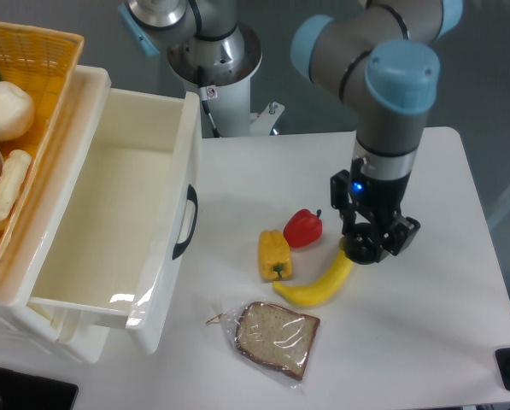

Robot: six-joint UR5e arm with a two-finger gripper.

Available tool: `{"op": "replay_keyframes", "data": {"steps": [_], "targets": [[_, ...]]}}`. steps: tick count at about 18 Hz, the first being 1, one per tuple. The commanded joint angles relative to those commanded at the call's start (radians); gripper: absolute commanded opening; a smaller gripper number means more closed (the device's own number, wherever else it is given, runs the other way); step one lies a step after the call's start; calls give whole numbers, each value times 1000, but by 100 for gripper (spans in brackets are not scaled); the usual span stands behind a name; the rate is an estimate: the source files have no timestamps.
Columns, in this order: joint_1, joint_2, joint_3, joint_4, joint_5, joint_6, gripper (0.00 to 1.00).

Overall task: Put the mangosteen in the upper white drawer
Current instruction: 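Lift the gripper holding the dark mangosteen up from the table, then carry the mangosteen over the open white drawer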

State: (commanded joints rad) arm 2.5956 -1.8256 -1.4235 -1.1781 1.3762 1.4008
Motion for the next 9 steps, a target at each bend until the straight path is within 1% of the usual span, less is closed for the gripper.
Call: {"op": "replay_keyframes", "data": {"steps": [1, 2, 3, 4, 5, 7, 9], "targets": [[-2, 21, -2, 2, -17, -29, 34], [-6, 35, -2, 0, -35, -49, 36], [-15, 46, -6, -5, -64, -55, 34], [-29, 58, -15, -30, -98, -65, 27], [-35, 77, -27, -52, -126, -74, 23], [-41, 110, -47, -67, -166, -77, 21], [-57, 152, -64, -80, -178, -79, 22]]}}
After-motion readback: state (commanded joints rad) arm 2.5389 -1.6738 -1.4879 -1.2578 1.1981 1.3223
